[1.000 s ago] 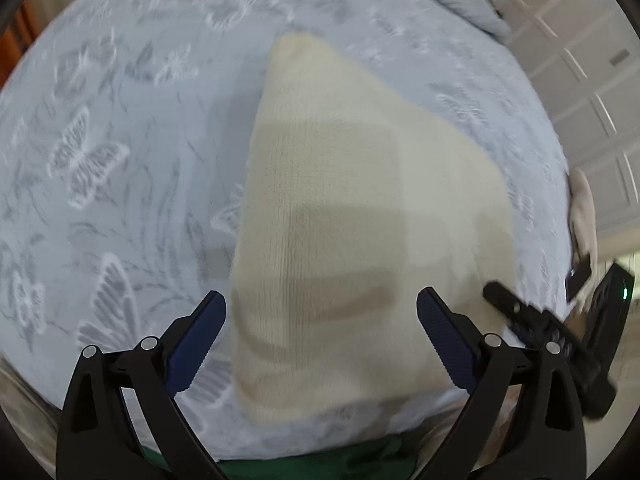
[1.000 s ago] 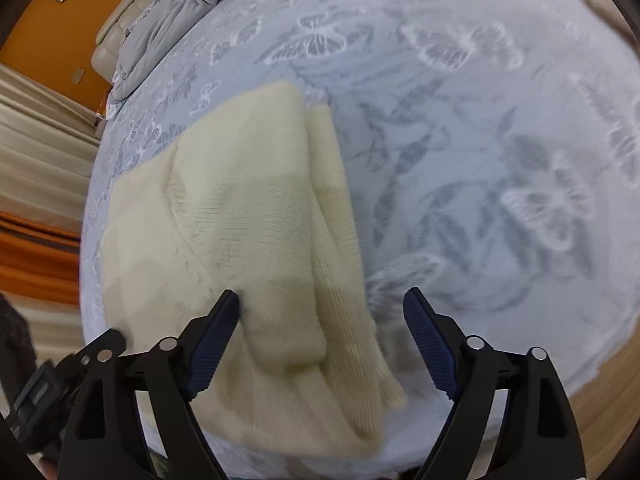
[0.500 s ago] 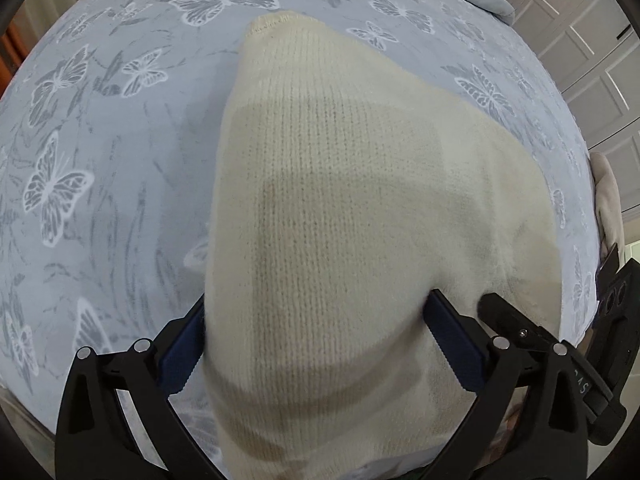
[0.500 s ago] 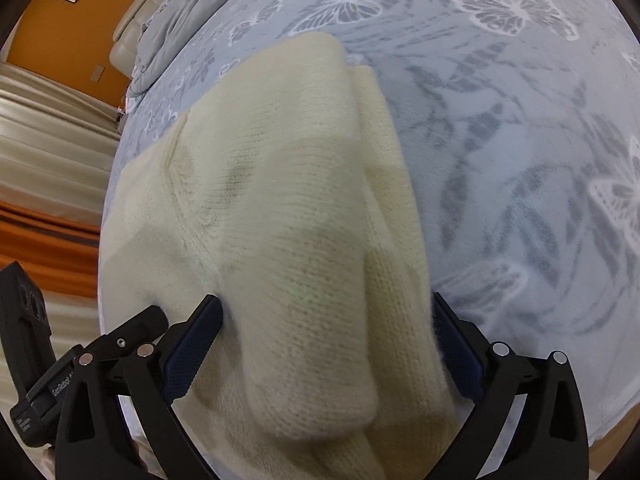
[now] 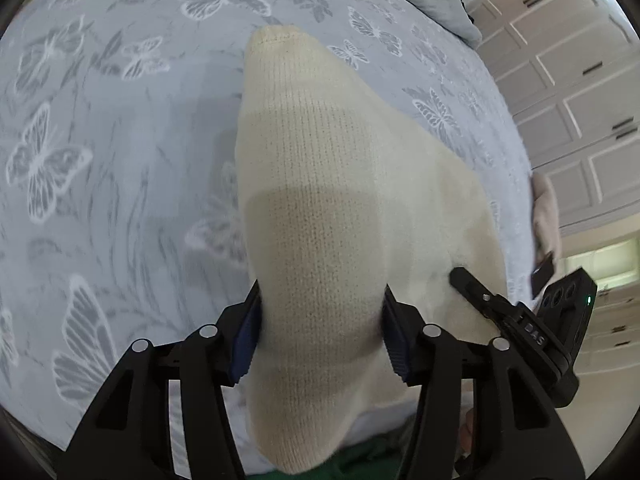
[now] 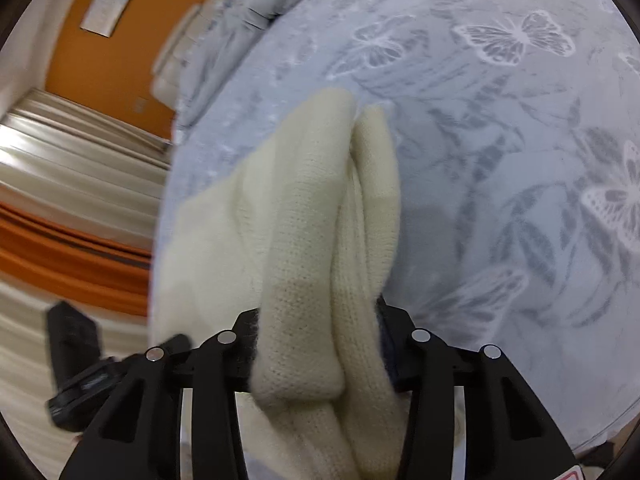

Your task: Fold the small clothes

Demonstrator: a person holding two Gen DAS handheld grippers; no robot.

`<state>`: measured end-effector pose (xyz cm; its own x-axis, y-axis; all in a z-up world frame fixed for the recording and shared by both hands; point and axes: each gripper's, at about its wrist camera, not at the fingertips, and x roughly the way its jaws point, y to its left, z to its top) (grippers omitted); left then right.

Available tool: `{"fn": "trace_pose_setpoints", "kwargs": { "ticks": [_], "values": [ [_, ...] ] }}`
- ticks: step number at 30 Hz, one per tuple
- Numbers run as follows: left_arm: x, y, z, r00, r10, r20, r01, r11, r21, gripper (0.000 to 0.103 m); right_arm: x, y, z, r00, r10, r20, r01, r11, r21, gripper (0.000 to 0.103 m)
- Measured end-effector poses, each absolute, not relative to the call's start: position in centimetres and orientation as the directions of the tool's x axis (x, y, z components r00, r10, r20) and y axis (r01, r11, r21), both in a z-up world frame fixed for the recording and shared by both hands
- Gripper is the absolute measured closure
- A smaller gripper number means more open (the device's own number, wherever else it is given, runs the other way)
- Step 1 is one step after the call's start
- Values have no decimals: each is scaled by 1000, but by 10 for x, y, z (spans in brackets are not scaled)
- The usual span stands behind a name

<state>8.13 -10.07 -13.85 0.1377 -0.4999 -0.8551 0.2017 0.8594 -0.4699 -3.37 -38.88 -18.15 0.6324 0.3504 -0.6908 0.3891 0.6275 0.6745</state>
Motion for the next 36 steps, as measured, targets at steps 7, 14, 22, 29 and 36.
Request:
{"fn": "trace_pose_setpoints", "kwargs": {
  "ticks": [7,14,22,29,36],
  "values": [
    [72,-81,-150,155,-468,-870,126,883,-453,22,-37,-397,-201,581,331,-744,490,588,644,28],
    [82,-94,-172,134,-449,-884,79,894,-442,5,-22,-389,-219,531,339,-776,497,618,610,12],
    [71,-103,-167,72,-516,-854,60,857,-512,42,-45,-381,-187,569,358,-740,450,618,645,63],
    [26,-64,-144,17,-570,-822,82,820,-567,51,-95,-339,-176,501,414,-760,454,622,638,63],
    [1,-37,-176,14,-566,-824,-33,823,-566,27,-94,-325,-194,423,359,-832,517,658,547,46]
  ]
}}
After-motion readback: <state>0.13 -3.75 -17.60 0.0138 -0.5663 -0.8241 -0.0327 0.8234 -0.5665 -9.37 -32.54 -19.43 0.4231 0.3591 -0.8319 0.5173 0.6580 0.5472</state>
